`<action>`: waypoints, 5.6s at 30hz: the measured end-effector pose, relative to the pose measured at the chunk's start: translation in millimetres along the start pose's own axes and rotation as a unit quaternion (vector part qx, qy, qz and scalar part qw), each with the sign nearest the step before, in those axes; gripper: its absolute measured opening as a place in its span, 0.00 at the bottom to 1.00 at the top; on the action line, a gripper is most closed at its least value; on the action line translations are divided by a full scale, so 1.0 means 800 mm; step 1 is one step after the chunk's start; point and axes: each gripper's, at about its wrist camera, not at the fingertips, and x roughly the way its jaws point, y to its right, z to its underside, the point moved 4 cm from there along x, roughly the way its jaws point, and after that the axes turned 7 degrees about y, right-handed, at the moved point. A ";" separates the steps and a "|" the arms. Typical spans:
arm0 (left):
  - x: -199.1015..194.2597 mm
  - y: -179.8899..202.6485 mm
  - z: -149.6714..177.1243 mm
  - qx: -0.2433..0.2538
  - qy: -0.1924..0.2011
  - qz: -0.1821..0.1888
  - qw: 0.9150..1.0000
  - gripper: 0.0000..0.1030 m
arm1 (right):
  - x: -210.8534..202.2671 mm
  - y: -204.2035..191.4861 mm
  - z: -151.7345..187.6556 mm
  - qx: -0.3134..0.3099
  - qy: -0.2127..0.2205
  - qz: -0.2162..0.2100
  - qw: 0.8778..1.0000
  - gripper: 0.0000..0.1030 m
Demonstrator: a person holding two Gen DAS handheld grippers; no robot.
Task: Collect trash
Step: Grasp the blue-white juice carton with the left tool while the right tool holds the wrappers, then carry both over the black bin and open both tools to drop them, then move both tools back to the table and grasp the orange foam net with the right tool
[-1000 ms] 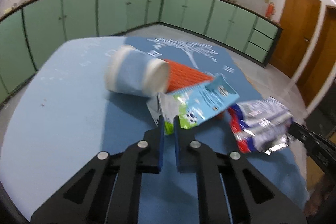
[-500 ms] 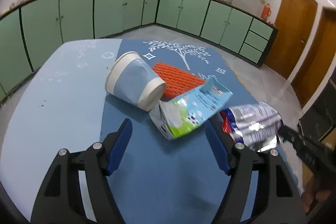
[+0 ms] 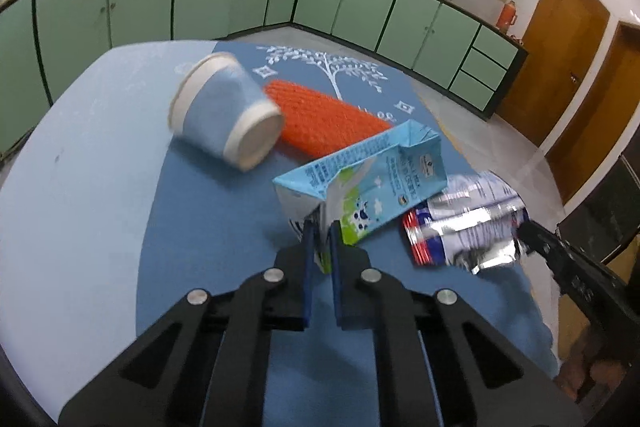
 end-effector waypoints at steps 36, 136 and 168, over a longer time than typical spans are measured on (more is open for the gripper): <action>0.036 -0.007 -0.006 0.011 -0.019 0.016 1.000 0.62 | -0.009 -0.002 0.022 -0.012 -0.028 -0.013 0.999 0.05; 0.029 0.278 -0.003 0.138 0.010 0.112 0.984 0.57 | -0.105 0.276 0.036 0.089 0.026 0.153 0.984 0.63; -0.009 -0.077 -0.083 0.041 0.089 -0.127 0.987 0.60 | 0.097 -0.127 -0.057 -0.061 0.027 -0.052 0.996 0.65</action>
